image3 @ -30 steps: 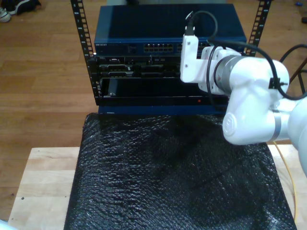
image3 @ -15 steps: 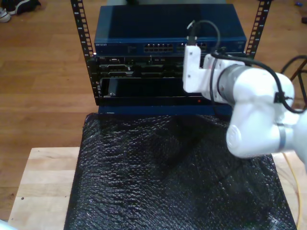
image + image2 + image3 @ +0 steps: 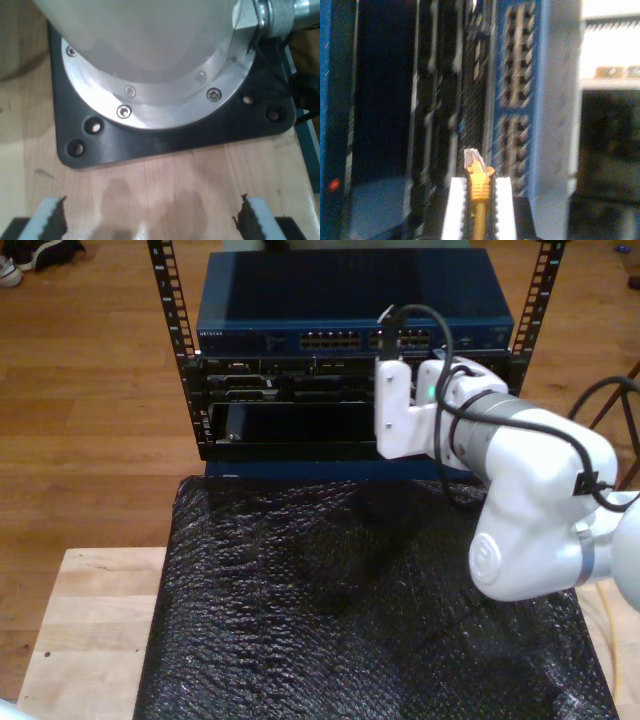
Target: Grab the cable and plug it in
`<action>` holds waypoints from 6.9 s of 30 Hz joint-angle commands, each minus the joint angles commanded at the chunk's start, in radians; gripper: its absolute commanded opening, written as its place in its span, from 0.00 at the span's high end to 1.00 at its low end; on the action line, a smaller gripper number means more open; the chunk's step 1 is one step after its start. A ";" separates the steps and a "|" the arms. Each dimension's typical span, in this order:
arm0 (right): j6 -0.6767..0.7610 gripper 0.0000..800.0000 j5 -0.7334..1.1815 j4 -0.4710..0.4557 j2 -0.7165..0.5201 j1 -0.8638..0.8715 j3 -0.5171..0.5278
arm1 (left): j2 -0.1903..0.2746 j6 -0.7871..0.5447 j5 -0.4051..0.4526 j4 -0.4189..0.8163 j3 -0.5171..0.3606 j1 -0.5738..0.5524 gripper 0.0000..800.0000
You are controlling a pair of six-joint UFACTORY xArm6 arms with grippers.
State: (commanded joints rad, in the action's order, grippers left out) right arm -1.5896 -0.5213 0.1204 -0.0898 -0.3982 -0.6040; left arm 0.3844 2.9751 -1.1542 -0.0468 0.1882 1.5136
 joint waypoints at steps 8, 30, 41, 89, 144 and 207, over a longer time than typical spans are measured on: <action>-0.009 1.00 -0.003 -0.031 0.005 0.000 0.000 | 0.000 0.000 0.000 0.000 0.000 0.000 0.00; -0.003 1.00 -0.319 -0.028 0.204 0.031 -0.061 | 0.000 0.000 0.000 0.000 0.000 0.000 0.00; -0.003 1.00 -0.354 -0.028 0.265 0.060 -0.095 | 0.000 0.000 0.000 0.000 0.000 0.000 0.00; -0.186 1.00 -0.848 0.489 0.671 -0.091 -0.358 | 0.000 0.000 0.000 0.000 0.000 0.000 0.00; -0.078 1.00 -0.804 0.370 0.766 -0.038 -0.462 | 0.000 0.000 0.000 0.000 0.000 0.000 0.00; -0.081 1.00 -0.793 0.348 0.827 -0.005 -0.557 | 0.000 0.000 0.000 0.000 0.000 0.000 0.00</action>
State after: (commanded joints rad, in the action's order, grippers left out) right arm -1.6709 -1.3146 0.4687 0.7373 -0.4028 -1.1609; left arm 0.3844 2.9751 -1.1542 -0.0468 0.1882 1.5136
